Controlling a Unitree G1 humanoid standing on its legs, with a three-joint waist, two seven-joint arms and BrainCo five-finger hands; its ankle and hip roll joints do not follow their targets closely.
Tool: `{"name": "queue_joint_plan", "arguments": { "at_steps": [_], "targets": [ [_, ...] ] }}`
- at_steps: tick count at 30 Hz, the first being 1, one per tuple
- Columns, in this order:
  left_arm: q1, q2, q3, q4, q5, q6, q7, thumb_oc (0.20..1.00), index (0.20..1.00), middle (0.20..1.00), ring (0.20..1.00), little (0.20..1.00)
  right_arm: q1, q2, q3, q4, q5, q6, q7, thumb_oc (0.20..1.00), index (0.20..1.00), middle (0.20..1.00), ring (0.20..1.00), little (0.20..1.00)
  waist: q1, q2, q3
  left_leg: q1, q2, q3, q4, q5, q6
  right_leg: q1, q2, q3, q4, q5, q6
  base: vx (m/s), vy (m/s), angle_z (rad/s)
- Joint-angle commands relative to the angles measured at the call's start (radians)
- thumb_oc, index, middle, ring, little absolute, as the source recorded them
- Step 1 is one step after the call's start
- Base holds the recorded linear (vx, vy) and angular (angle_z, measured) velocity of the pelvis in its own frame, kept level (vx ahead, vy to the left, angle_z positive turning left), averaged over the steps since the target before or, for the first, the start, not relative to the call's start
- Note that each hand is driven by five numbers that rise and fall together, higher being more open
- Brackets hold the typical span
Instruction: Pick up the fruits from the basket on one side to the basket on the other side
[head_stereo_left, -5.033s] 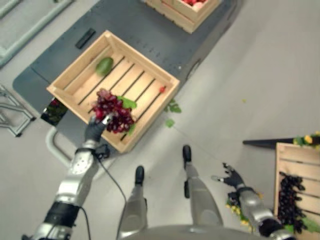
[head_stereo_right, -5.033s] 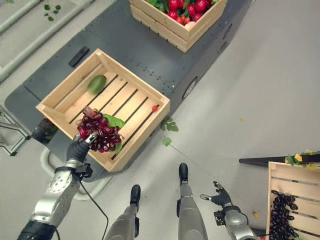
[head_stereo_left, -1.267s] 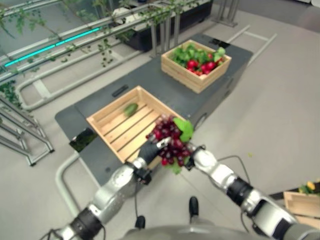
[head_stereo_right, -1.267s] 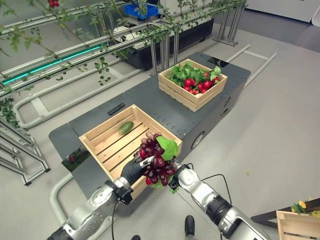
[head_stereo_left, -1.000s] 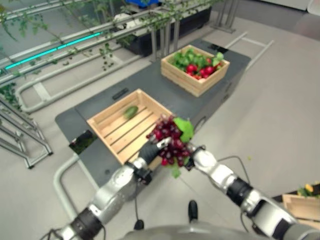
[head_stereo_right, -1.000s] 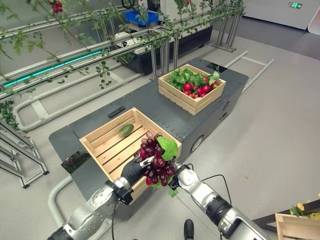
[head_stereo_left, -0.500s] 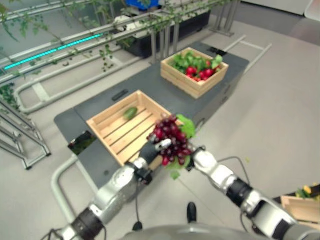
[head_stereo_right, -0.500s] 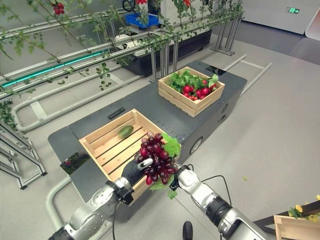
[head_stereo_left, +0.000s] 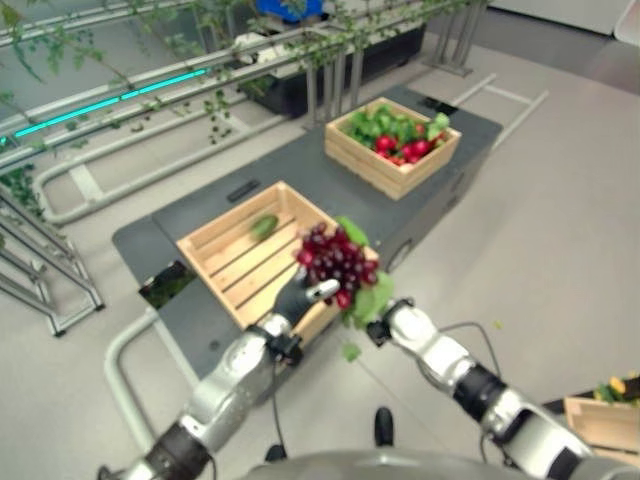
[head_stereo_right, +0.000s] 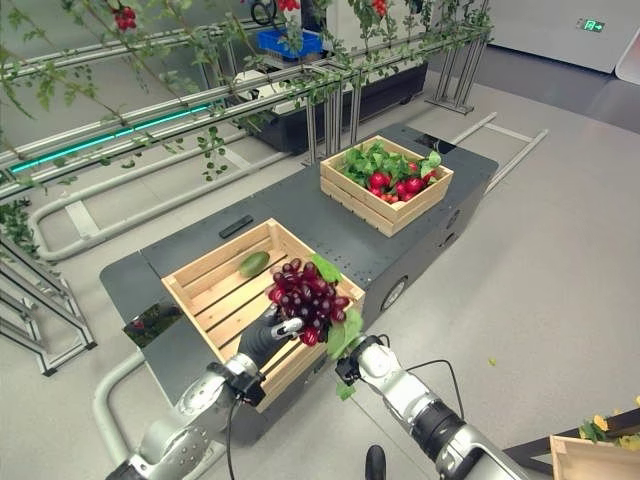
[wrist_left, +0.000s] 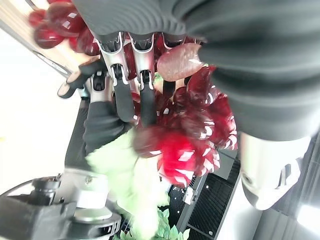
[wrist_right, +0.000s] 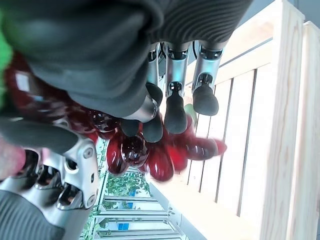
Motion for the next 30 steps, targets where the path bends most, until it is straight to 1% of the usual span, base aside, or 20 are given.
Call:
{"name": "queue_joint_plan", "arguments": {
  "at_steps": [1,2,3,4,5,6,7,8,27,28,29,30],
  "targets": [
    [-0.053,-0.021,0.03,-0.101,0.027,-0.078,-0.009,1.0,1.0,1.0,1.0,1.0,-0.058,0.043,-0.064,-0.05,-0.013,-0.074,-0.01,0.2,0.2,0.2,0.2,0.2,0.028,-0.015,-0.006,-0.027,-0.074,-0.038,0.005,-0.043,0.076,0.131,0.027,-0.008,0.009,-0.198,0.05,0.0,0.0,0.0],
    [-0.055,-0.024,0.027,-0.099,0.028,-0.076,-0.009,1.0,1.0,1.0,1.0,1.0,-0.059,0.046,-0.064,-0.052,-0.012,-0.075,-0.009,0.2,0.2,0.2,0.2,0.2,0.028,-0.015,-0.006,-0.027,-0.073,-0.037,0.006,-0.043,0.076,0.13,0.028,-0.008,0.009,-0.198,0.049,0.0,0.0,0.0],
    [-0.058,-0.025,0.024,-0.097,0.028,-0.075,-0.011,1.0,1.0,1.0,1.0,1.0,-0.061,0.048,-0.062,-0.051,-0.011,-0.076,-0.009,0.2,0.2,0.2,0.2,0.2,0.027,-0.017,-0.004,-0.033,-0.076,-0.037,0.007,-0.032,0.076,0.125,0.025,-0.006,0.009,-0.188,0.05,-0.04,0.002,-0.01],
    [-0.059,-0.027,0.023,-0.094,0.028,-0.075,-0.01,1.0,1.0,1.0,1.0,1.0,-0.062,0.05,-0.062,-0.049,-0.013,-0.075,-0.01,0.2,0.2,0.2,0.2,0.2,0.027,-0.017,-0.005,-0.034,-0.076,-0.036,0.006,-0.032,0.076,0.124,0.024,-0.005,0.009,-0.188,0.05,0.0,0.0,0.0],
    [-0.06,-0.028,0.023,-0.091,0.029,-0.076,-0.009,1.0,1.0,1.0,1.0,1.0,-0.062,0.053,-0.059,-0.047,-0.013,-0.075,-0.008,0.2,0.2,0.2,0.2,0.2,0.028,-0.015,-0.007,-0.027,-0.073,-0.036,0.005,-0.044,0.076,0.13,0.027,-0.004,0.009,-0.198,0.049,0.0,0.0,0.0],
    [-0.062,-0.029,0.023,-0.089,0.031,-0.076,-0.008,1.0,1.0,1.0,1.0,1.0,-0.064,0.053,-0.058,-0.047,-0.014,-0.075,-0.008,0.2,0.2,0.2,0.2,0.2,0.026,-0.017,-0.006,-0.034,-0.077,-0.035,0.006,-0.032,0.076,0.124,0.023,-0.004,0.009,-0.188,0.05,0.05,-0.003,0.0],
    [-0.063,-0.031,0.02,-0.088,0.031,-0.076,-0.009,1.0,1.0,1.0,1.0,1.0,-0.063,0.054,-0.056,-0.045,-0.014,-0.075,-0.006,0.2,0.2,0.2,0.2,0.2,0.026,-0.015,-0.007,-0.027,-0.073,-0.035,0.005,-0.044,0.076,0.13,0.027,-0.003,0.009,-0.199,0.05,-0.04,0.006,0.0],
    [-0.064,-0.031,0.02,-0.088,0.031,-0.076,-0.009,1.0,1.0,1.0,1.0,1.0,-0.064,0.053,-0.056,-0.045,-0.014,-0.075,-0.007,0.2,0.2,0.2,0.2,0.2,0.025,-0.017,-0.005,-0.032,-0.076,-0.035,0.006,-0.033,0.076,0.125,0.024,-0.003,0.009,-0.188,0.05,0.0,0.0,0.0],
    [-0.068,-0.044,0.029,-0.076,0.045,-0.083,0.003,1.0,1.0,1.0,1.0,1.0,-0.052,0.049,-0.065,-0.047,-0.02,-0.073,-0.012,0.2,0.2,0.2,0.2,0.2,0.019,-0.017,-0.004,-0.033,-0.073,-0.032,0.005,-0.034,0.075,0.12,0.026,-0.002,0.009,-0.187,0.05,0.0,0.0,0.0],
    [-0.068,-0.044,0.029,-0.076,0.045,-0.083,0.003,0.63,0.63,0.63,0.63,0.63,-0.052,0.049,-0.065,-0.047,-0.02,-0.073,-0.012,0.2,0.2,0.2,0.2,0.2,0.019,-0.017,-0.004,-0.033,-0.073,-0.032,0.005,-0.034,0.075,0.12,0.026,-0.002,0.009,-0.187,0.05,0.0,0.0,0.0],
    [-0.06,-0.046,0.037,-0.078,0.044,-0.086,0.006,0.2,0.2,0.2,0.2,0.2,-0.049,0.047,-0.066,-0.048,-0.021,-0.073,-0.013,0.2,0.2,0.2,0.2,0.2,0.02,-0.018,-0.004,-0.031,-0.074,-0.032,0.005,-0.035,0.075,0.121,0.026,-0.001,0.009,-0.187,0.05,0.0,0.0,0.0],
    [-0.059,-0.046,0.037,-0.079,0.044,-0.086,0.006,0.2,0.2,0.2,0.2,0.2,-0.049,0.047,-0.066,-0.048,-0.021,-0.073,-0.013,0.2,0.2,0.2,0.2,0.2,0.02,-0.018,-0.004,-0.031,-0.073,-0.032,0.005,-0.035,0.075,0.121,0.026,-0.001,0.009,-0.187,0.05,0.0,0.0,0.0]
  ]
}}
